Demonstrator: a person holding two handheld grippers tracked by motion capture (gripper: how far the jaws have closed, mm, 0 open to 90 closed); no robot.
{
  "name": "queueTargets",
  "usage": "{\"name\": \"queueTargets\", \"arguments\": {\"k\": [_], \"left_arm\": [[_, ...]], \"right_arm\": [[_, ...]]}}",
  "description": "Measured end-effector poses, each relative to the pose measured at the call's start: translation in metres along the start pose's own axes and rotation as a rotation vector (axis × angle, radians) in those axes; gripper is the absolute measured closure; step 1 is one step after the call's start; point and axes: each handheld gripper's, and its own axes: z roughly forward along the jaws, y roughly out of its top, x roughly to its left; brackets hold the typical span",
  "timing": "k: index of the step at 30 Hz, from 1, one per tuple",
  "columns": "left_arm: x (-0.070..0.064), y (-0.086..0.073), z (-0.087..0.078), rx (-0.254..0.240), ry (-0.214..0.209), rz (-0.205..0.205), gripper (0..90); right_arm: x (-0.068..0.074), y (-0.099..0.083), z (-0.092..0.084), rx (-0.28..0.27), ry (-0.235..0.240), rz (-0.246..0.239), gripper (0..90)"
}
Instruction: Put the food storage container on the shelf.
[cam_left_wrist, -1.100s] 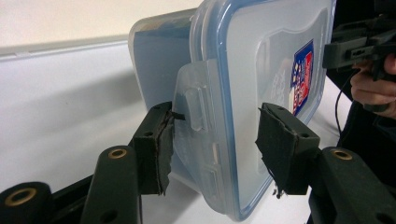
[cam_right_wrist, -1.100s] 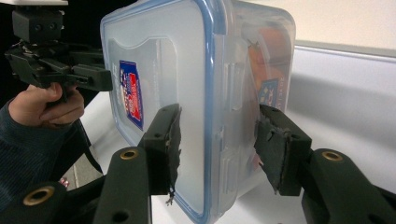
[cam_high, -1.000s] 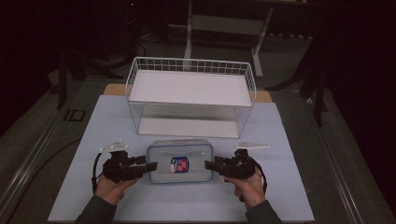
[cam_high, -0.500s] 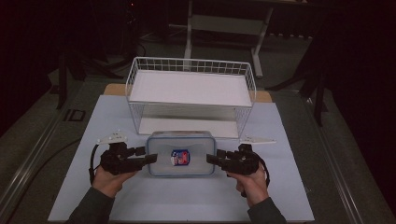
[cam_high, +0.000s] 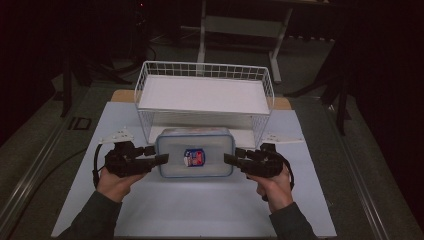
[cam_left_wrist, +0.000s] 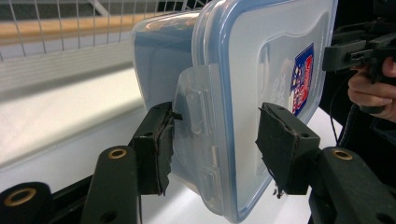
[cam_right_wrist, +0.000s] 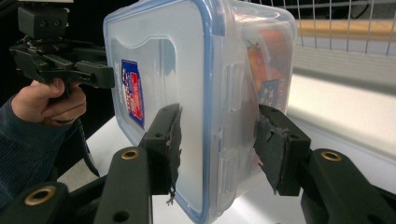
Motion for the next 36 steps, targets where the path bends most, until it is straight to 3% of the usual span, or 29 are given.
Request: {"name": "queueTargets", "arguments": {"k": [23,36], "left_arm": [[0.0,0.063,-0.009,-0.098,0.006,0.069,46.7],[0.002,0.084,-0.007,-0.125,0.014,0.097,46.7]], "right_arm": [[0.006,0.058,-0.014,-0.097,-0.02,-0.083,52.2],[0.0,0.077,-0.017,-0.135,-0.021,-0.108,52.2]]}}
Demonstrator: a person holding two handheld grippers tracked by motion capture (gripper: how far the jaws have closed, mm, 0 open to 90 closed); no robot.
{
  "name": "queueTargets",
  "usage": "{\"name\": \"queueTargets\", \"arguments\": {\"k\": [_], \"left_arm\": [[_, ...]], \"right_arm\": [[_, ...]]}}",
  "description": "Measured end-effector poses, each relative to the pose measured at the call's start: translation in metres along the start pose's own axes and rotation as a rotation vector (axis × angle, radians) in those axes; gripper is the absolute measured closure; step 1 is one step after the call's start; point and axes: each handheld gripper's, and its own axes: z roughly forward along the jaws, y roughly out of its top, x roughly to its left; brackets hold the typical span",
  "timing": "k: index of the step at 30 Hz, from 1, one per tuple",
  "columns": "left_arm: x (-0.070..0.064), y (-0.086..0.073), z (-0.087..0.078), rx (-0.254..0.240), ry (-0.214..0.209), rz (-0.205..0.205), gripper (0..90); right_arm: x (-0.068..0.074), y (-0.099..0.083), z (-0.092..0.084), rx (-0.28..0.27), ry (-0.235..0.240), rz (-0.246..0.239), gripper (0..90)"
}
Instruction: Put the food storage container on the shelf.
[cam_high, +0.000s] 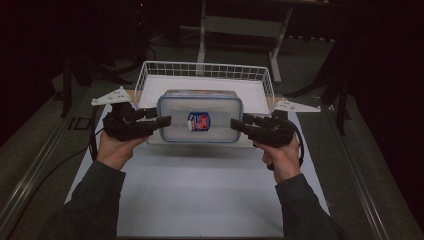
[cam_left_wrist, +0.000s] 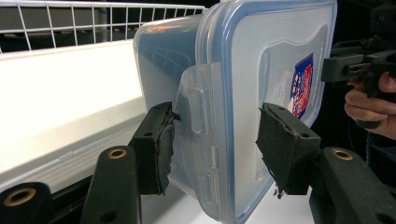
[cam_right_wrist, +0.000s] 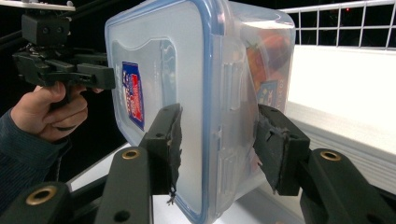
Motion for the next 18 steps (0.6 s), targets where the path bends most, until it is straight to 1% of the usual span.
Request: {"name": "queueTargets", "arguments": {"k": [8,10,13,18], "left_arm": [[0.005,0.012,0.005,-0.019,0.004,0.008,46.7],[0.005,0.015,0.006,-0.032,0.006,0.012,46.7],[0.006,0.02,0.008,-0.046,0.007,0.01,46.8],[0.01,0.024,0.013,-0.056,0.005,0.009,46.8]], "right_arm": [[-0.007,0.009,0.002,-0.023,-0.003,-0.003,52.2],[-0.009,0.011,0.002,-0.03,-0.002,-0.004,52.2],[-0.012,0.015,0.002,-0.044,0.001,-0.003,52.2],[-0.015,0.021,0.003,-0.057,-0.01,-0.009,52.1]]}}
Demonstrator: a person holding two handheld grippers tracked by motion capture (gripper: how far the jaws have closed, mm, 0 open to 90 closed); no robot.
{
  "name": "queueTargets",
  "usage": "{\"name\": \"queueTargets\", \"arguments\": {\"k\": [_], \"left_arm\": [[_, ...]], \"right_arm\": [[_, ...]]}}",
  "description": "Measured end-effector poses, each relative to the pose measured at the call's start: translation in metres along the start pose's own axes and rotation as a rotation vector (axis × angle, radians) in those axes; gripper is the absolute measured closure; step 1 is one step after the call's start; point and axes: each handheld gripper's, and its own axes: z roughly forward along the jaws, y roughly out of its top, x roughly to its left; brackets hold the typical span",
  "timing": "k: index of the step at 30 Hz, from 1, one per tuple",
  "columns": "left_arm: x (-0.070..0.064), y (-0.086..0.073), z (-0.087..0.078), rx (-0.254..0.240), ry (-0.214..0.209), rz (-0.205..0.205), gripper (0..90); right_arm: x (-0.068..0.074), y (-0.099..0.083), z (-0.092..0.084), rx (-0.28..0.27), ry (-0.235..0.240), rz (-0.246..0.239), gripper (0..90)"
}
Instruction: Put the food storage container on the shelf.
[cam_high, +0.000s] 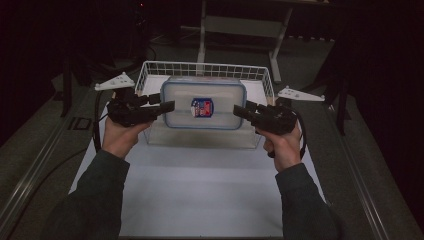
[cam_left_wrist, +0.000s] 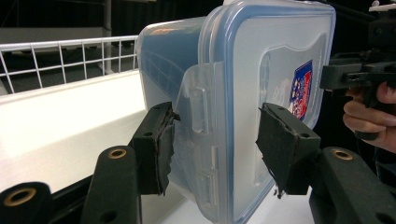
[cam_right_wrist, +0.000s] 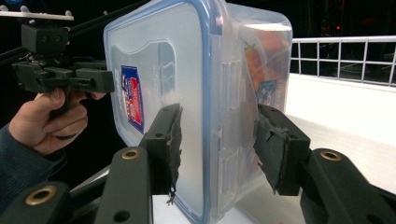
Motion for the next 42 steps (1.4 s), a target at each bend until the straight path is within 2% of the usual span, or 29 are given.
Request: {"name": "queueTargets", "arguments": {"k": [5,14,30,42], "left_arm": [[0.003,0.005,0.004,-0.01,0.001,0.002,46.7],[0.013,0.013,0.012,-0.038,0.001,-0.003,46.8],[0.035,0.013,0.032,-0.053,0.001,-0.074,46.3],[0.047,0.01,0.045,-0.026,0.028,-0.131,46.0]], "right_arm": [[-0.004,0.006,0.001,-0.015,-0.004,-0.005,52.1],[-0.015,0.011,0.007,-0.039,-0.002,0.014,52.2],[-0.032,0.017,0.021,-0.031,-0.034,0.048,52.2],[-0.046,0.014,0.033,-0.01,-0.05,0.102,52.0]]}}
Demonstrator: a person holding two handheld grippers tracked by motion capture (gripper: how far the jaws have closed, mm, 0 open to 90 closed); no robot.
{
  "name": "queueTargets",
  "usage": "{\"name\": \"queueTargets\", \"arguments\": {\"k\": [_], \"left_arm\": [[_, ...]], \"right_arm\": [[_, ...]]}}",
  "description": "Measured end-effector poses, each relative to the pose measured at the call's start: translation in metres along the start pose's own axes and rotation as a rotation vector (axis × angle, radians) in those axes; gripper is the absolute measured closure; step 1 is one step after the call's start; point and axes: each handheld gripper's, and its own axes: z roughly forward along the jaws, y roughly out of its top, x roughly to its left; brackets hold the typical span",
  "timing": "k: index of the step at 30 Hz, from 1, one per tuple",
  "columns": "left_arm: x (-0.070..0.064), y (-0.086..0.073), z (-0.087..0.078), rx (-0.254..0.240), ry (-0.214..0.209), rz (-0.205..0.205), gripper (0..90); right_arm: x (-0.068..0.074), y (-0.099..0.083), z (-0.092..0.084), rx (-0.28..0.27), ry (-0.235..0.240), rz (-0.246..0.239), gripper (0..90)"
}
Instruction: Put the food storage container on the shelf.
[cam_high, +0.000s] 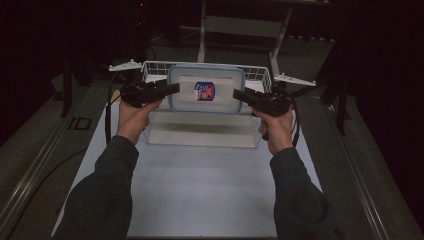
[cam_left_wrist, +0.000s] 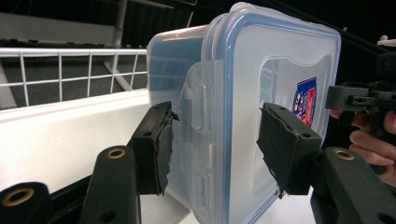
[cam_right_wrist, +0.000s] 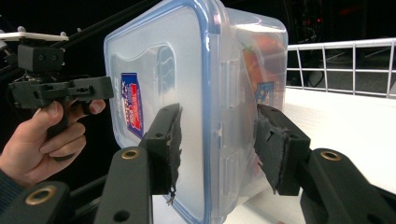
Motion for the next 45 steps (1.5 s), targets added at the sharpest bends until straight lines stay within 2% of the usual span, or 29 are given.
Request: {"name": "queueTargets", "arguments": {"k": [13,20,31,37,40,42,44,45], "left_arm": [[0.005,0.003,0.006,-0.011,0.01,-0.054,46.2],[0.0,0.004,0.01,-0.013,0.049,-0.037,43.6],[-0.001,0.001,0.013,-0.04,0.064,-0.039,42.1],[-0.001,0.0,0.016,-0.043,0.08,-0.037,40.7],[0.0,-0.002,0.017,-0.041,0.089,-0.04,39.9],[0.003,-0.004,0.017,-0.051,0.119,-0.042,39.8],[0.007,-0.006,0.018,-0.045,0.131,-0.047,43.2],[0.008,-0.007,0.019,-0.045,0.133,-0.048,43.1]], "right_arm": [[-0.009,-0.003,0.006,0.007,-0.001,0.07,51.6],[-0.01,-0.002,0.008,0.005,-0.008,0.085,51.3],[-0.012,-0.001,0.01,-0.005,-0.024,0.106,50.3],[-0.014,-0.001,0.012,-0.012,-0.047,0.114,50.0],[-0.015,-0.003,0.015,0.01,-0.081,0.111,52.7],[-0.014,-0.005,0.02,0.036,-0.105,0.093,48.8],[-0.016,-0.006,0.021,0.007,-0.078,0.132,46.5],[-0.016,-0.007,0.021,-0.002,-0.068,0.145,49.1]]}}
